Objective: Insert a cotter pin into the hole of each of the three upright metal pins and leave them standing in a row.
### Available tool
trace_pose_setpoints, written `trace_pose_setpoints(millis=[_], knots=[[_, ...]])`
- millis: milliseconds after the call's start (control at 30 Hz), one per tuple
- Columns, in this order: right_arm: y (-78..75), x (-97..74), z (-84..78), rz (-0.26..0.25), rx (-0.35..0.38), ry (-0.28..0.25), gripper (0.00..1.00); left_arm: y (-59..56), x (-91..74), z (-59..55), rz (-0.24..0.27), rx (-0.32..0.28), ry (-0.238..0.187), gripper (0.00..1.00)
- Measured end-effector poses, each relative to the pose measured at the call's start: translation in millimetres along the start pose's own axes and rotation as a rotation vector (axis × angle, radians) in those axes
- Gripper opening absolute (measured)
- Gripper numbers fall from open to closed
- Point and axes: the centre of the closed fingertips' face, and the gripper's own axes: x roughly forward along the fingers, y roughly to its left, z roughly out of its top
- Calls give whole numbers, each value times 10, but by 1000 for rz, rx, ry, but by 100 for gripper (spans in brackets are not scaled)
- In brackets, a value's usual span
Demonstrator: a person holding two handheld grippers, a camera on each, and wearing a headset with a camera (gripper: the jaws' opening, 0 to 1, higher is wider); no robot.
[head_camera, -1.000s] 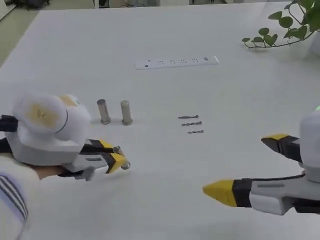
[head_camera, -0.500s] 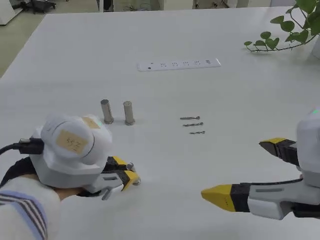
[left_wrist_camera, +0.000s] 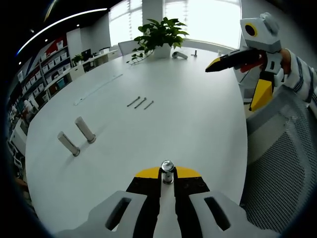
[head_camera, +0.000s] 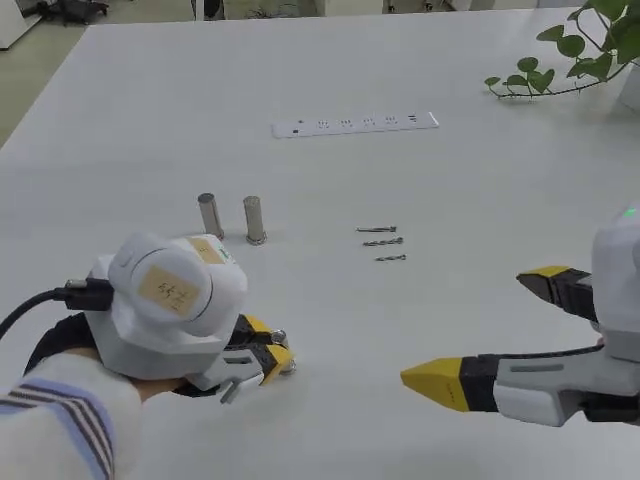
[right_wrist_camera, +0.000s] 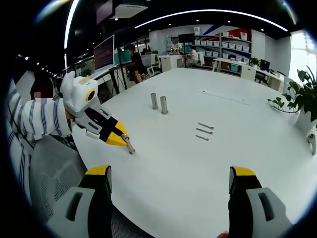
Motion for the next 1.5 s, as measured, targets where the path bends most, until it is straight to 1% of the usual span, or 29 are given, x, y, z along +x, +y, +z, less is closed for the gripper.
trace_pose_setpoints(millis=[67, 267, 400, 533, 633, 667, 700, 767, 800, 867, 900, 933, 967, 1000, 1067, 1133, 1200, 1333, 1367, 1433, 1500], knots=[[1, 2, -9, 0, 5, 0, 98, 2, -4, 19, -1, -3, -2, 5], [23, 10, -9, 6, 8, -3, 98, 4, 0, 12, -3, -6, -1, 5], [22, 8, -2, 5, 8, -5, 98, -2, -7, 8, -2, 3, -2, 5], [24, 4, -3, 5, 10, -7, 98, -15, -9, 11, 5, 24, -13, 5], [27, 6, -12, 6, 10, -4, 98, -40, -25, 6, -2, 45, -21, 6], [28, 7, -14, 7, 9, -3, 98, -48, -25, 6, -8, 61, -24, 6], [30, 10, -15, 8, 9, -2, 98, -58, -31, 1, -13, 89, -24, 6], [35, 13, -14, 10, 8, -1, 98, -55, -43, -11, -9, 112, -19, 6], [36, 13, -14, 10, 7, -1, 98, -55, -45, -13, -10, 112, -18, 6], [39, 13, -14, 13, 1, 4, 98, -63, -76, -32, -21, 101, -17, 9], [38, 14, -15, 15, -2, 7, 98, -74, -103, -34, -24, 86, -27, 12], [37, 14, -15, 16, -4, 9, 98, -86, -122, -27, -29, 65, -40, 14], [35, 15, -15, 16, -6, 11, 98, -108, -146, -7, -37, 48, -63, 18], [32, 14, -14, 17, -9, 13, 98, -143, -188, 8, -52, 16, -90, 20], [25, 18, -11, 20, -15, 17, 98, -173, -265, 18, -62, -21, -120, 27], [17, 34, -20, 23, -17, 25, 97, -176, -333, 28, -56, -63, -151, 33], [12, 54, -31, 26, -20, 34, 97, -186, -391, 25, -54, -82, -170, 38], [9, 87, -17, 36, -35, 48, 97, -213, -492, 14, -43, -139, -215, 56], [8, 98, -3, 40, -42, 51, 97, -226, -517, 3, -41, -162, -229, 59], [0, 118, 21, 46, -57, 58, 97, -255, -546, -17, -40, -190, -248, 63], [-17, 138, 50, 51, -79, 65, 97, -266, -559, -48, -28, -216, -257, 67]])
